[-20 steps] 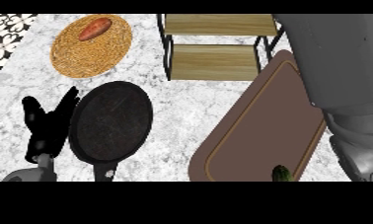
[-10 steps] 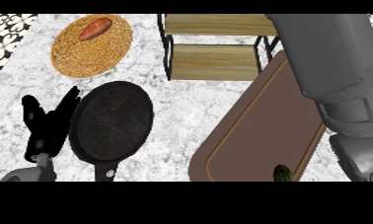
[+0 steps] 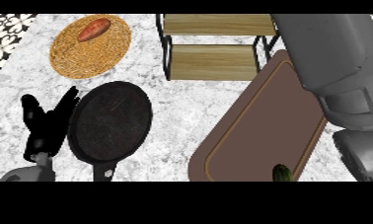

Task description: Pick the cupcake from the tray and place it in the tiered shelf

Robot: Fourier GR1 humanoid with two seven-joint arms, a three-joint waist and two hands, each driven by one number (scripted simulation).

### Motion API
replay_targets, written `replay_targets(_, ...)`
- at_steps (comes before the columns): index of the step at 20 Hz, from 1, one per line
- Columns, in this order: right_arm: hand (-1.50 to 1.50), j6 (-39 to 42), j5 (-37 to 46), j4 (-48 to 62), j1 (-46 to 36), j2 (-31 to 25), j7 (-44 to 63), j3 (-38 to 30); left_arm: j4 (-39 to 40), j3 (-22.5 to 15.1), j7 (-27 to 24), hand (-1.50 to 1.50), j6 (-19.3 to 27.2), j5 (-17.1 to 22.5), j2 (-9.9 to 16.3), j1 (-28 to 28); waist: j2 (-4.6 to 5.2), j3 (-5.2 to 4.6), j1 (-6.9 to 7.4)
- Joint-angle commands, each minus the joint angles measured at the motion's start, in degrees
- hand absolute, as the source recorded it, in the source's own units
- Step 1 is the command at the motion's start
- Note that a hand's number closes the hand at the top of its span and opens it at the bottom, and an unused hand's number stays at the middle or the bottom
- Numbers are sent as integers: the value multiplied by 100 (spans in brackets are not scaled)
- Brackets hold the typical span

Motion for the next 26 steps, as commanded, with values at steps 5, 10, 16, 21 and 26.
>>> replay_targets(5,-150,-1153,-267,-219,-61,415,600,-632,-31,-196,162,0,-31,49,-327,-83,-1,-51,-54)
replay_targets(10,-150,-1558,-811,-265,-51,290,255,-1250,123,-234,-84,0,-60,-71,-411,-11,13,-50,-53)
replay_targets(16,-150,-1810,-1475,-471,-348,158,404,-1923,200,-112,84,0,-17,-34,-391,-147,15,-51,-78)
replay_targets(21,-150,-2309,-1288,-843,-34,-179,490,-1950,102,-15,107,0,-229,91,-268,-68,-17,-51,-129)
replay_targets(26,-150,-2446,-1008,-1207,303,-748,971,-2006,-160,-4,127,0,-191,47,-266,172,-41,-48,-170)
